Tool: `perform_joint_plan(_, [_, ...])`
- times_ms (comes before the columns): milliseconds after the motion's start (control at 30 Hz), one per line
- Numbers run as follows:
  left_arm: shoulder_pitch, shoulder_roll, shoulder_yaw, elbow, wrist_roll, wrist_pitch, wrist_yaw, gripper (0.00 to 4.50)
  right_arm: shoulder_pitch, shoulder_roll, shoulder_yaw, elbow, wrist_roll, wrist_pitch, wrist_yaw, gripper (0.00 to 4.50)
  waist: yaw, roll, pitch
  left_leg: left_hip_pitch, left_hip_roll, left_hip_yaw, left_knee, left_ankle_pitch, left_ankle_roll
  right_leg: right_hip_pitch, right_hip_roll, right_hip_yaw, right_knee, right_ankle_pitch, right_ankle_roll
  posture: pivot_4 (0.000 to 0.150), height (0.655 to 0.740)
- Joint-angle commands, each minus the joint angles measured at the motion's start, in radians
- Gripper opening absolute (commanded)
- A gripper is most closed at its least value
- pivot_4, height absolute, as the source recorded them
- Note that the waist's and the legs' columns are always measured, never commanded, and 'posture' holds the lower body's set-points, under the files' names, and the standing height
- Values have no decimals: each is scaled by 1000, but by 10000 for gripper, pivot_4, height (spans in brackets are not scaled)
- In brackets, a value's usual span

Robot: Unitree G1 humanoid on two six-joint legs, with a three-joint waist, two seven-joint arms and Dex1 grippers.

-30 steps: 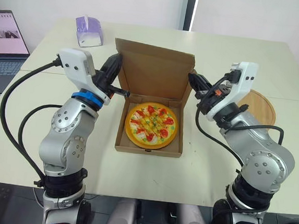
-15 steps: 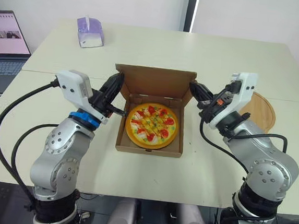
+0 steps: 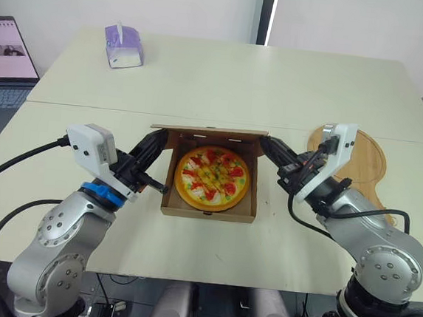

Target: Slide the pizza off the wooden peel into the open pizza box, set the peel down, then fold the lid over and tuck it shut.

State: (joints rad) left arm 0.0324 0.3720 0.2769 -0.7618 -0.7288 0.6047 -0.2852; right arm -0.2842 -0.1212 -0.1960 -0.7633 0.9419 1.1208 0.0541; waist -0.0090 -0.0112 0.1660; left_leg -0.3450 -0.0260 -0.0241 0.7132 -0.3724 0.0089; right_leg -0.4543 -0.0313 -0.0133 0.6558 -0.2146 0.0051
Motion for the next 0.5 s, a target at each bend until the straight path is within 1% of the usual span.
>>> perform_joint_plan(33, [12,16,-24,-80,-54,-10,-24,480,24,-10,58,-27,87,12,7,0,0,0,0,0,0,0,0,0,0,0,0,0,0,0,0,1500,7251])
perform_joint_plan(133, [50,20,-30,-94,-57,-15,-31,480,46,-24,67,-27,99,-2,-2,0,0,0,0,0,1,0,0,0,0,0,1,0,-1,0,0,1500,7251])
perform_joint_plan(233, [111,9,-54,-98,-27,-52,-49,480,80,-40,80,-31,91,-31,-8,0,0,0,0,0,1,0,-1,0,0,1,1,0,-2,0,0,1500,7251])
perform_joint_plan(433, [226,5,-43,-89,-39,-117,-97,480,129,-88,102,-48,91,-72,2,0,0,0,0,2,2,-1,-1,-2,3,5,3,0,-7,0,0,1500,7251])
perform_joint_plan(500, [255,13,-27,-78,-43,-127,-110,0,143,-114,111,-51,82,-81,10,4314,0,0,-1,2,3,-1,-1,-2,3,5,3,0,-7,0,0,1500,7251])
